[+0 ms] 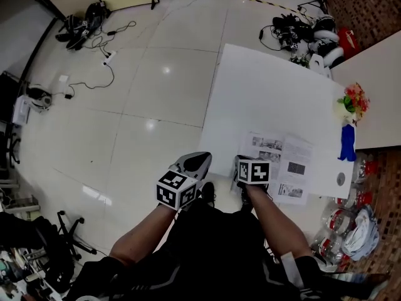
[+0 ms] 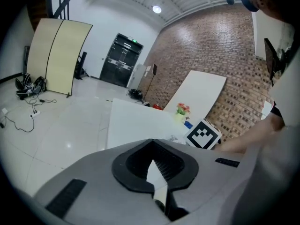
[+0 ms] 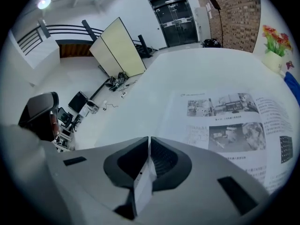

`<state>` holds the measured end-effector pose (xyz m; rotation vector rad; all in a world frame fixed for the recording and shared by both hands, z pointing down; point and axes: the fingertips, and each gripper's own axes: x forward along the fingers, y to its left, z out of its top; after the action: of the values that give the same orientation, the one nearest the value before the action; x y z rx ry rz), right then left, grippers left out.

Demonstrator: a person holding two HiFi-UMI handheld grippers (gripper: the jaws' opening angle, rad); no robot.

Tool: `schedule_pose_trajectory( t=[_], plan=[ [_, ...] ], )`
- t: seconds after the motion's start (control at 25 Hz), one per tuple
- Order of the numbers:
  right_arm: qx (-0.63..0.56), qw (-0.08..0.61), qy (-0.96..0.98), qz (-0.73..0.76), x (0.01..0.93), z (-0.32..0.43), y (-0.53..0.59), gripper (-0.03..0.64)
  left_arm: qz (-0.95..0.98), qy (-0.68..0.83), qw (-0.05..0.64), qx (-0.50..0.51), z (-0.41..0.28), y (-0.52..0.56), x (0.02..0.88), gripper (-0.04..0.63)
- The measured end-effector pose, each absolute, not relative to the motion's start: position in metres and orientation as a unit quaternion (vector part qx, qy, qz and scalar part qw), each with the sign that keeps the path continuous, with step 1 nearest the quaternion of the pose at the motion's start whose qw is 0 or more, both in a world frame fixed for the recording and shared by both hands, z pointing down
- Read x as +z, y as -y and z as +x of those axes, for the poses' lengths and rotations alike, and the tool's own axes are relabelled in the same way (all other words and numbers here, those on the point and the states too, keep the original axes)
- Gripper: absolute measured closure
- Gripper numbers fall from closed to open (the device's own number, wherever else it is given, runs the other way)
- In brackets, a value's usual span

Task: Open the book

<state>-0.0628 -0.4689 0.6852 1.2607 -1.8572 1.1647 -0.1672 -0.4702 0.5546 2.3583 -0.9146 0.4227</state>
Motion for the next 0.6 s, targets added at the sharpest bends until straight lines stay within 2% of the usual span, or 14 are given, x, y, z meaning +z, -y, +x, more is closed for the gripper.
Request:
schedule_pose_trajectory(
  t=[0.2, 0.4, 0.6],
  plan=[
    [0.42, 0.286, 0.716, 0.479, 0.676, -0.064, 0.468, 0.614, 0.884, 0.33, 0.296, 0.153, -0.158, 0.471, 0.554, 0.6],
    [0.405, 0.213, 0.735, 0.5, 0.624, -0.038, 0.47, 0.614, 0.894, 0.32, 0.28, 0.143, -0.13, 0.478, 0.54, 0.6],
    [0.352, 0.144, 0.745, 0.548, 0.548, 0.023, 0.472, 0.614, 0.904, 0.302, 0.274, 0.131, -0.086, 0.479, 0.522, 0.6]
  ],
)
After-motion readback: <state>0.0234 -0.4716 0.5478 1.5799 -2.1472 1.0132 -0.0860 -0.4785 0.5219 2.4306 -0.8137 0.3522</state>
